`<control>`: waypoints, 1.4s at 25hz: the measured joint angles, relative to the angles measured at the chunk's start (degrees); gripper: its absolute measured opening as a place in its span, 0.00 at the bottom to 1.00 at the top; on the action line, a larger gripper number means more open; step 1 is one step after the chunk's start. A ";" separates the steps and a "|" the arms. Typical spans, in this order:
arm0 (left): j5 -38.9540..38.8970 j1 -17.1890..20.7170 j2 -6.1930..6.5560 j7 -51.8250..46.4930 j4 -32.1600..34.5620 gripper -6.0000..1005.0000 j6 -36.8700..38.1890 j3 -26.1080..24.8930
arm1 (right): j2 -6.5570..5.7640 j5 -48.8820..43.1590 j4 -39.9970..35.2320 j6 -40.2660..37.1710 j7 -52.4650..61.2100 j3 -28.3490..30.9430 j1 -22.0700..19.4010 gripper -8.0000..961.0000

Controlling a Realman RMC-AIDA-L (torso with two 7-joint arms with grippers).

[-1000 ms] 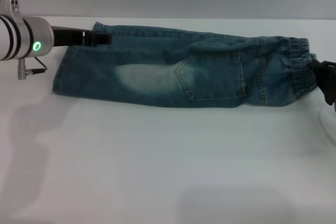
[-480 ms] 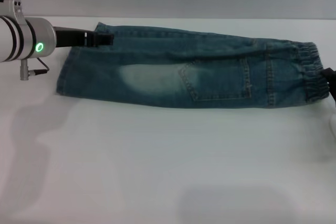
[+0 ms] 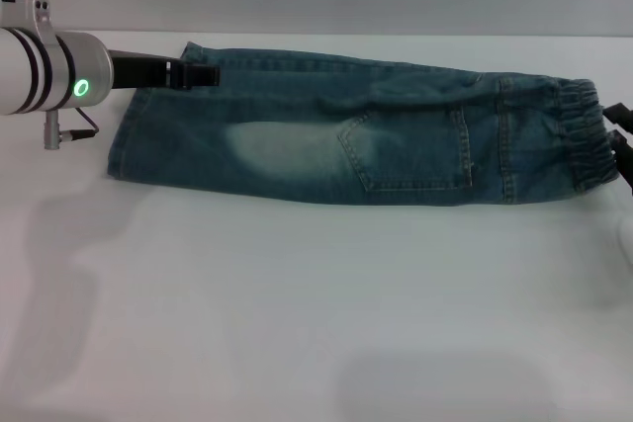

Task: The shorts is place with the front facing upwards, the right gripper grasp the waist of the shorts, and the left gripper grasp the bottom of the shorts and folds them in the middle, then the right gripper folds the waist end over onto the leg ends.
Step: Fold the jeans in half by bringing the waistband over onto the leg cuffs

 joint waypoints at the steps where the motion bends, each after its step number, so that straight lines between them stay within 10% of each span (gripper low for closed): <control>1: 0.00 -0.02 0.00 0.04 0.00 0.85 -0.03 0.02 | 0.00 0.01 -0.06 -0.11 -0.12 0.00 -0.01 0.31; 17: 0.00 -0.05 0.09 1.29 0.26 0.85 -0.17 0.04 | 0.96 1.98 -0.87 1.87 1.38 3.12 -2.25 0.76; 35: 0.00 0.12 0.01 1.38 0.50 0.85 -0.16 0.13 | 0.19 2.22 -1.54 5.81 4.26 4.45 -0.49 0.76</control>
